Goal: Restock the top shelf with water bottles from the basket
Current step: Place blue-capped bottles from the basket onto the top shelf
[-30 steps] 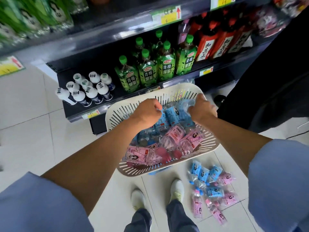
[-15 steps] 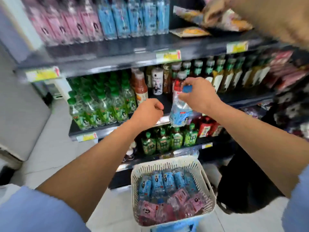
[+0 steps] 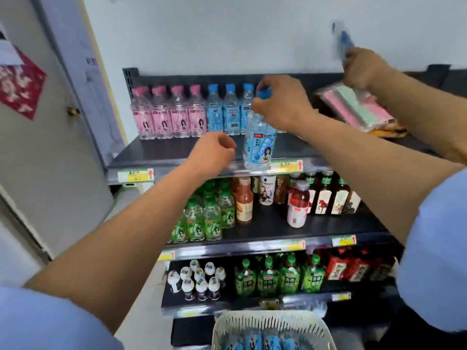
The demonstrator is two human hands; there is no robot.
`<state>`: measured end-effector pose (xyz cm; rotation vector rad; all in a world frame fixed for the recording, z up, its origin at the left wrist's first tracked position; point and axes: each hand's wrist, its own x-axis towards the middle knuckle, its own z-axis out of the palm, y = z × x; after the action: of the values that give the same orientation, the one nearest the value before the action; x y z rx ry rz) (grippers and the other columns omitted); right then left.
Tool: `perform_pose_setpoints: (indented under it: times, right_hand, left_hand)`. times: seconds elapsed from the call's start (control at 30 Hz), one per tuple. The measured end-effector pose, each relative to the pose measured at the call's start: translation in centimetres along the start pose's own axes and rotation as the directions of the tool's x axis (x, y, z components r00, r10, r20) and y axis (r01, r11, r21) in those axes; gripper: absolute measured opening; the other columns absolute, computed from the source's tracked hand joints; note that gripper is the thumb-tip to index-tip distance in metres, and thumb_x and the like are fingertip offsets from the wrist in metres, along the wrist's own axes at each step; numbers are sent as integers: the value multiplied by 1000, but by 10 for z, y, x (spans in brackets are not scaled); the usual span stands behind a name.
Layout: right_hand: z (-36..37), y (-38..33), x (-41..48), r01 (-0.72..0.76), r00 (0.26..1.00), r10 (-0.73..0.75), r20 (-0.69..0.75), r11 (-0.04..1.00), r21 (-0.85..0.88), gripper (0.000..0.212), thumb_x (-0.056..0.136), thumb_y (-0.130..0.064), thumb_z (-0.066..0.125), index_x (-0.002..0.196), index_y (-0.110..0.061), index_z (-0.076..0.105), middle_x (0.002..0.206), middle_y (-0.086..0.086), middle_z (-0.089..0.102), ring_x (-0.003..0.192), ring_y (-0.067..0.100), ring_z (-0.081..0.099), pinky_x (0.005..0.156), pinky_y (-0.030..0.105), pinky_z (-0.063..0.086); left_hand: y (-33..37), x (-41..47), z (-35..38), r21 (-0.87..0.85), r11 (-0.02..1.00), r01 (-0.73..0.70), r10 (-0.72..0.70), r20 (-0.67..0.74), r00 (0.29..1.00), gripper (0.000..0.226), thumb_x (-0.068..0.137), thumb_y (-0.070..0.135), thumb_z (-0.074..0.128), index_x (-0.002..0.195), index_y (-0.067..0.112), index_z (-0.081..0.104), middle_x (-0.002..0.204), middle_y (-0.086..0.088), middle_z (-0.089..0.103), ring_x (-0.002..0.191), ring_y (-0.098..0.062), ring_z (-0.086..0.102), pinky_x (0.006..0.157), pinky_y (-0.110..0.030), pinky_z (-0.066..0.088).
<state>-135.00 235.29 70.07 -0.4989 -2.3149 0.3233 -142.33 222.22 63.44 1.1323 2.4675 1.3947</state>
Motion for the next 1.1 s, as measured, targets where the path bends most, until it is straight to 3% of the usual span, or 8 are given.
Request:
perform_pose_setpoints:
  times: [0.2,0.3,0.6,0.73,0.9,0.97,1.03,1.1]
  right_hand:
    - [37,-16,55,3,997,0,80,1000,-31,28,86,-22,54,107,-6,60,109,12,63,89,25,53,82,38,48]
    - [63,-18,82,-37,994,41,102,998,-42,27,88,-23,55,108,-5,60,108,11,63,88,26,57,85,40,52]
    - [145,-8,151,-117,982,124,146,992,-55,29,88,-23,59,111,-6,57,108,11,62,77,25,56,78,38,53]
    - [164,-9,172,-127,978,137,159,989,-72,33,90,-26,59,116,-6,56,116,11,61,90,26,59,84,36,52]
    - [172,-7,171,-199,975,194,112,979,34,49,90,-35,62,126,-5,49,121,11,59,102,26,60,87,36,51]
    - [171,-1,158,-270,954,259,152,962,52,56,87,-38,65,125,-3,45,110,8,58,92,22,59,76,31,47]
    - [177,6,141,-357,899,349,265,934,-21,38,85,-36,68,98,-6,50,79,3,53,64,15,51,59,27,42]
    - [189,11,128,-445,828,435,355,894,-58,34,84,-34,70,84,-8,49,68,4,53,54,15,48,51,26,44]
  left_hand:
    - [-25,42,-22,-40,999,27,-27,-12,1000,14,91,13,54,102,11,63,92,-3,61,83,-16,55,75,-26,46]
    - [-43,75,-30,-38,998,41,-41,1,999,13,91,11,54,100,13,62,90,-1,60,77,-14,54,69,-26,44]
    - [-85,170,-33,45,996,71,-74,51,996,15,90,13,57,103,7,62,96,-6,63,84,-20,55,77,-33,47]
    - [-98,194,-31,1,995,96,-95,70,993,6,89,11,60,95,9,59,93,-6,61,83,-19,54,73,-30,45]
    - [-111,209,-23,-37,993,116,-112,84,990,14,87,11,63,100,8,59,102,-10,64,85,-20,57,84,-35,50]
    - [-115,211,-20,-42,993,114,-110,80,991,17,86,10,63,102,7,59,106,-12,64,87,-22,57,83,-35,51]
    - [-118,210,-19,-53,992,114,-109,85,990,16,85,6,61,101,7,59,108,-14,64,91,-25,59,78,-33,49]
    - [-120,210,-19,-62,990,127,-120,95,988,21,85,3,59,107,6,59,112,-16,63,99,-28,60,82,-35,49]
